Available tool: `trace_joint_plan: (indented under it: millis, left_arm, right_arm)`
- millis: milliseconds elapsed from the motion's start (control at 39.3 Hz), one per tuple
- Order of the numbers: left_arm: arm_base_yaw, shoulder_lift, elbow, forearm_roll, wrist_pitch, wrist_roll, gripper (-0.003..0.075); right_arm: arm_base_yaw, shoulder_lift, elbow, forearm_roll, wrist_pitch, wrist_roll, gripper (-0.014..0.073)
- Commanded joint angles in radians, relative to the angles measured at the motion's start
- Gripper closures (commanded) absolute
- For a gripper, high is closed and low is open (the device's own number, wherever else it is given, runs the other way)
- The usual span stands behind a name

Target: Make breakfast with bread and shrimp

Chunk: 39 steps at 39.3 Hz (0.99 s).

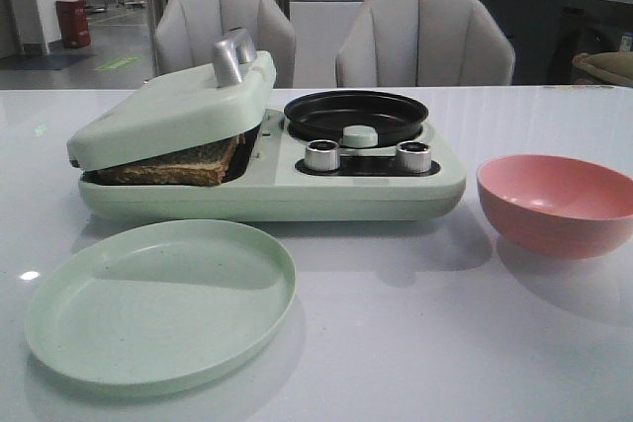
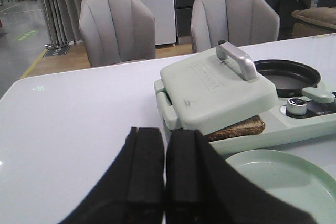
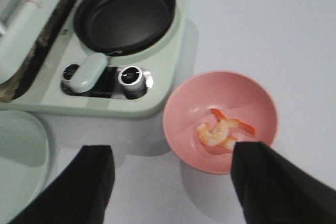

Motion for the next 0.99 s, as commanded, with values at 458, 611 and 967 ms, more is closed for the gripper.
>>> trace_joint_plan:
  millis: [458, 611, 967]
  left_arm:
    - [-0.004, 0.011, -0.024, -0.013, -0.085, -0.011, 0.0606]
    - [-0.004, 0.011, -0.024, -0.013, -0.085, -0.011, 0.0606]
    - [-0.004, 0.011, -0.024, -0.013, -0.085, -0.011, 0.0606]
  right_arm:
    - [-0.400, 0.492, -0.351, 0.440, 0.243, -0.441, 0.0032]
    - [-0.453, 0.610, -0.382, 0.548, 0.263, -0.587, 0.0032]
    - [-0.452, 0.785, -0.393, 0.583, 0.191, -0.702, 0.0058]
